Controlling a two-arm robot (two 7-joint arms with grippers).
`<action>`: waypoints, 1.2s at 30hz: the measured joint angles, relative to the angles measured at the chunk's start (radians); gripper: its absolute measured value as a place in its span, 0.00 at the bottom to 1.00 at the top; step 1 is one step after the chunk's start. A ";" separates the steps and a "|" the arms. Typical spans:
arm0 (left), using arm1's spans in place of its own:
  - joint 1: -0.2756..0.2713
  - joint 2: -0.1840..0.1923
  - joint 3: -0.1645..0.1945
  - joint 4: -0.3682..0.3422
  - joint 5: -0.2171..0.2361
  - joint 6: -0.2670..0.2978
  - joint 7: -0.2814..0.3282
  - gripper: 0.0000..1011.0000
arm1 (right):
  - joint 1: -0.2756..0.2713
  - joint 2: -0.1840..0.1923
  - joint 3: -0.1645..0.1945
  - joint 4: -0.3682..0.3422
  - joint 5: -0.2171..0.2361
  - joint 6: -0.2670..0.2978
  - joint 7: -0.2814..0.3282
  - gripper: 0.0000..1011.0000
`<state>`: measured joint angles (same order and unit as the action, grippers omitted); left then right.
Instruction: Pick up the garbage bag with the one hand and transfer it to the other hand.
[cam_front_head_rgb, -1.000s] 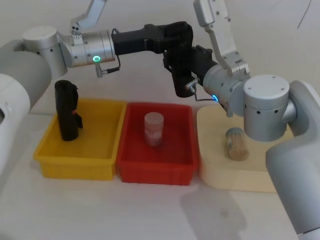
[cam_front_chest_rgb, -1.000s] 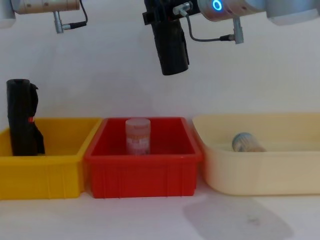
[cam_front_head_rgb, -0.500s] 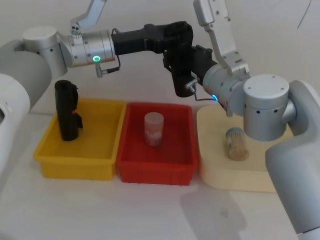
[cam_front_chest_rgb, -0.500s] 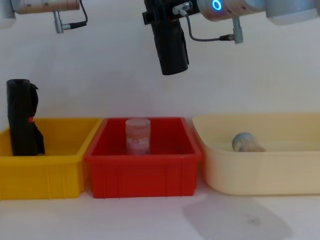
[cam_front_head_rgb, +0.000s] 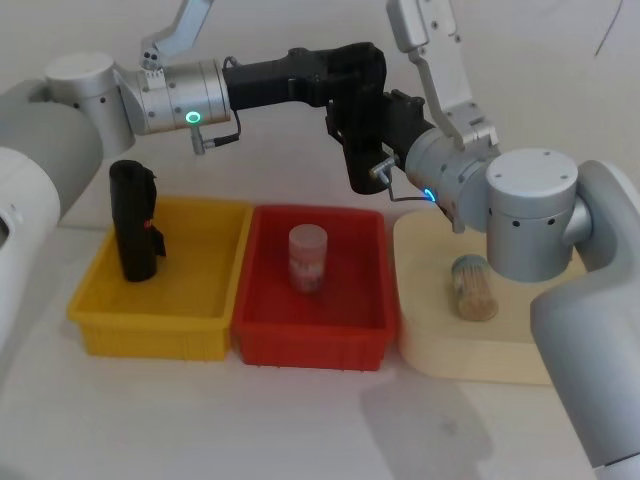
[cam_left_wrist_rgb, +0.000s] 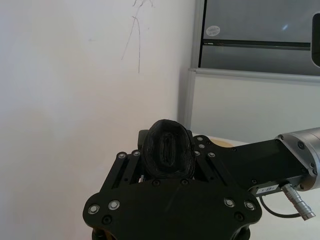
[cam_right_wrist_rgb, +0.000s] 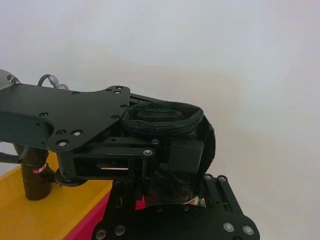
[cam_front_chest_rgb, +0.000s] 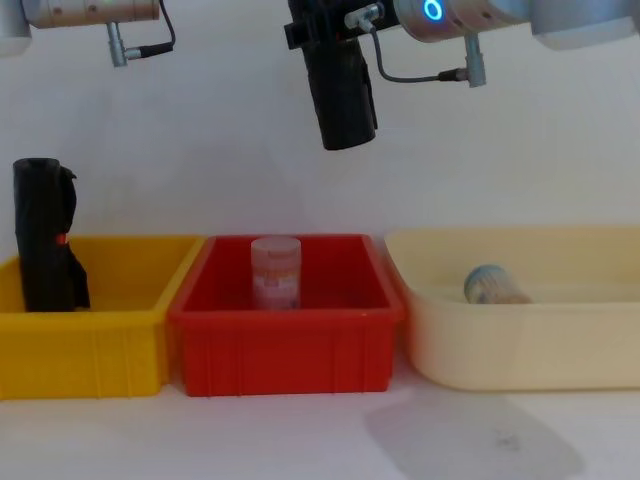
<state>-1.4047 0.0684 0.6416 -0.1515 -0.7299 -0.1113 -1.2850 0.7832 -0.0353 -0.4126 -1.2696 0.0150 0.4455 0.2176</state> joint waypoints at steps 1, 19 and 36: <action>0.000 0.000 0.000 0.000 0.000 0.000 0.000 0.36 | 0.000 0.000 0.000 0.000 0.000 0.000 0.000 0.56; 0.000 0.000 0.000 0.000 0.000 0.000 0.000 0.53 | 0.000 0.000 0.000 0.000 0.000 0.000 0.000 0.56; 0.000 0.000 0.000 0.000 0.000 0.000 0.000 0.99 | -0.004 -0.001 0.001 0.009 -0.053 -0.010 -0.074 0.56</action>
<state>-1.4048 0.0685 0.6417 -0.1515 -0.7298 -0.1112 -1.2850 0.7789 -0.0360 -0.4117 -1.2606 -0.0378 0.4356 0.1436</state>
